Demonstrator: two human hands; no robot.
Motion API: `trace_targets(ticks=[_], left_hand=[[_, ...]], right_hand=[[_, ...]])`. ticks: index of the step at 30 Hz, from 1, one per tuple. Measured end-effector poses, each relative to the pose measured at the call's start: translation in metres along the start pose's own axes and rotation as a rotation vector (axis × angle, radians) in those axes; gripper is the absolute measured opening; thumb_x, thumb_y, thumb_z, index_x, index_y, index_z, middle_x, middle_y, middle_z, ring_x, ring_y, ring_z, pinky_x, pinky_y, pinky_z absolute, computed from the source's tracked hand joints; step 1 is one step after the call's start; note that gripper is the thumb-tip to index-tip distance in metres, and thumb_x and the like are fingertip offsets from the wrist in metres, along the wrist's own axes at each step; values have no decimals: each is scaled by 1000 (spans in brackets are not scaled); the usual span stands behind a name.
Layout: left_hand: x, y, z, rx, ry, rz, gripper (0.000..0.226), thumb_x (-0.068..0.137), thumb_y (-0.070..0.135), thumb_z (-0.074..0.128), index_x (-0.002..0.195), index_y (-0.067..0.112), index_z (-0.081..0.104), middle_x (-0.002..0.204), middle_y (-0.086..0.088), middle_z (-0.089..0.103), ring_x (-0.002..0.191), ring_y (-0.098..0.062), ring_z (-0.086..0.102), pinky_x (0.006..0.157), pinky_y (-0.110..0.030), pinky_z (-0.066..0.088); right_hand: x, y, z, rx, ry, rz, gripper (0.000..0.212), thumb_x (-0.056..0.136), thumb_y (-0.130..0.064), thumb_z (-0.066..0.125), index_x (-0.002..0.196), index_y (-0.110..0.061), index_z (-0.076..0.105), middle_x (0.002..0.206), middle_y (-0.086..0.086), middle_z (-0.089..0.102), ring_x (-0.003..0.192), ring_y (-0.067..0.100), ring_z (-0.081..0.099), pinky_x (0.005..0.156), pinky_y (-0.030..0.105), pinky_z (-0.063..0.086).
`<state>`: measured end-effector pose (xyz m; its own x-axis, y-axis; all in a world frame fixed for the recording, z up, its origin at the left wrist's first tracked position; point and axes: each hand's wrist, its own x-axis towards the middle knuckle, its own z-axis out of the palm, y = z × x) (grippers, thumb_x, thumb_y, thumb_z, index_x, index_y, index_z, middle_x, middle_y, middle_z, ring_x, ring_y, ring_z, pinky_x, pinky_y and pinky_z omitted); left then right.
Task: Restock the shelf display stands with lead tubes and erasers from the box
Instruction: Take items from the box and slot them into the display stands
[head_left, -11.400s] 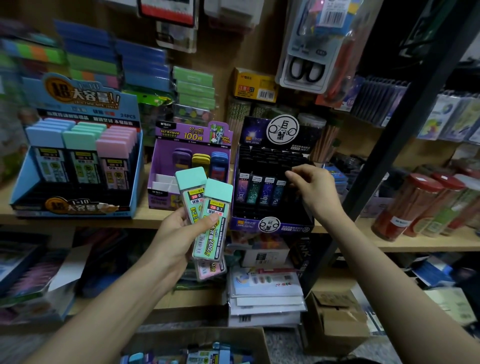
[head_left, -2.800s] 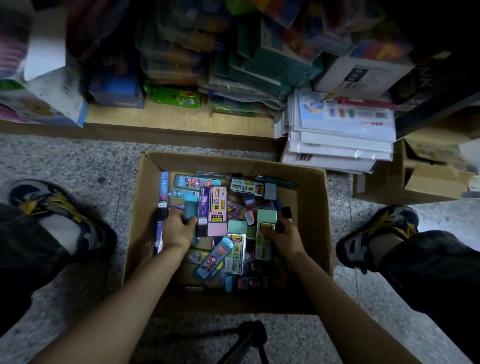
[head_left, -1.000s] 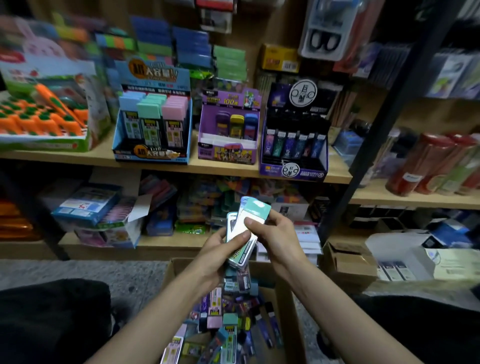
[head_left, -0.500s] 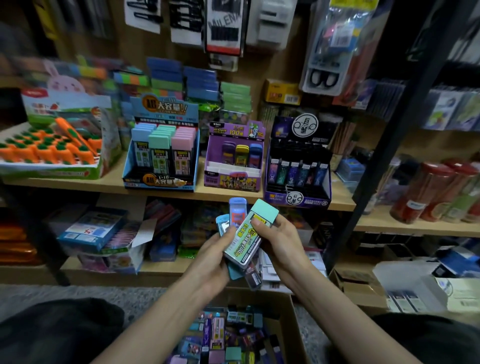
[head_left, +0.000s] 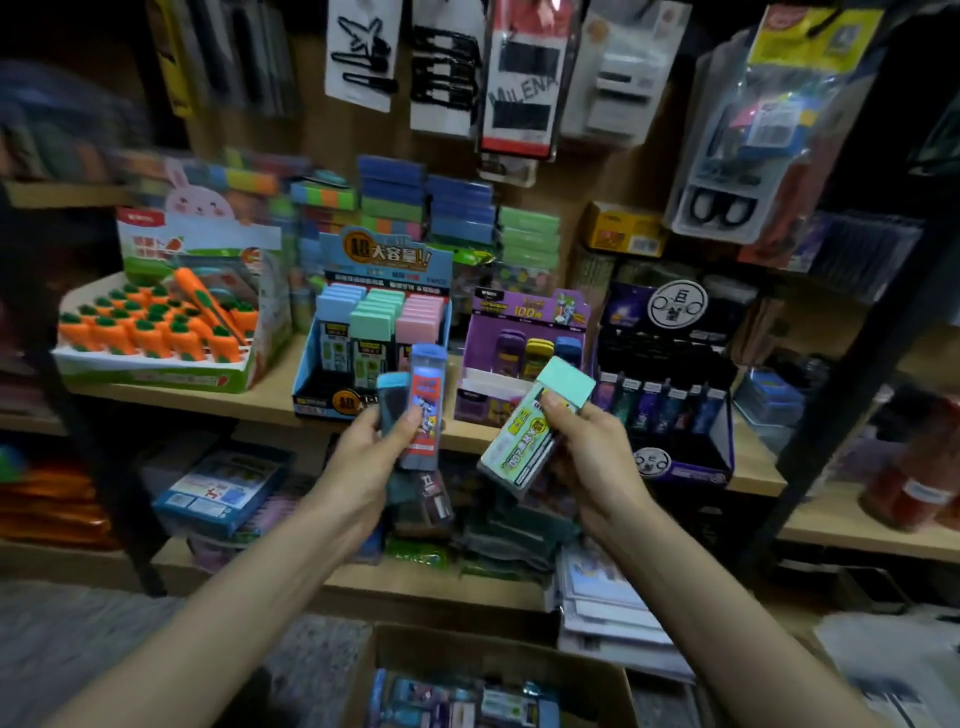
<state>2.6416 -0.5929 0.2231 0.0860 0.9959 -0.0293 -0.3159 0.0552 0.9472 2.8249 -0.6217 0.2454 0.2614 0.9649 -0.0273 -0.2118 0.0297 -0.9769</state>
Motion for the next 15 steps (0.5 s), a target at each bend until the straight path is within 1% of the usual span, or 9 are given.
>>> trace_targets(ticks=[2,4,6,8,10,11,13,15], left_hand=[[12,14,-20,4,54,65,17,91,23,55,106,16,59,84,2,68,66,-7,66,62,-28,51],[20,25,-38,-14,93,122,15,92,22,54,106,17,59,82,2,67,63,-6,65,59,-27,51],[24,33,-54,-11,119,166,17,91,22,54,107,18,59,83,3,66,64,-6,64,58,-26,51],[26,39,-68,6,144,187,21,89,23,55,110,19,59,88,3,67,70,-8,65,63,-28,51],[27,42,-79,11,177,195,27,88,24,56,114,18,58,94,1,67,78,-12,64,68,-32,49],[27,43,-84,7,193,199,27,88,24,56,114,18,58,95,0,67,79,-14,63,68,-33,49],[27,42,-91,-8,214,199,23,89,21,55,112,18,58,94,-1,67,79,-15,63,68,-33,49],[28,40,-97,-7,220,196,20,90,20,54,110,18,59,95,-2,67,80,-15,63,68,-32,50]], right_hand=[[18,-12,15,7,4,-16,15,98,-18,47,96,-12,60,89,5,69,82,20,67,70,35,57],[37,-22,34,-73,-9,-44,18,99,-18,44,89,-15,58,89,6,68,86,23,67,79,42,55],[53,-30,57,-144,-72,-108,16,98,-15,47,88,-17,59,90,4,69,87,21,68,82,40,55],[69,-34,79,-258,-134,-210,10,94,-12,53,91,-18,61,93,2,70,88,19,67,79,33,56],[83,-33,99,-453,-143,-329,5,90,-15,61,93,-18,62,94,3,70,85,18,66,67,27,53],[89,-31,108,-534,-143,-377,7,88,-17,64,95,-18,64,93,3,70,84,18,66,64,28,53],[97,-24,122,-643,-155,-435,12,85,-19,68,96,-15,67,90,3,70,82,18,66,69,36,56],[102,-15,130,-724,-177,-478,14,84,-17,69,97,-12,69,86,0,70,79,15,66,72,38,56]])
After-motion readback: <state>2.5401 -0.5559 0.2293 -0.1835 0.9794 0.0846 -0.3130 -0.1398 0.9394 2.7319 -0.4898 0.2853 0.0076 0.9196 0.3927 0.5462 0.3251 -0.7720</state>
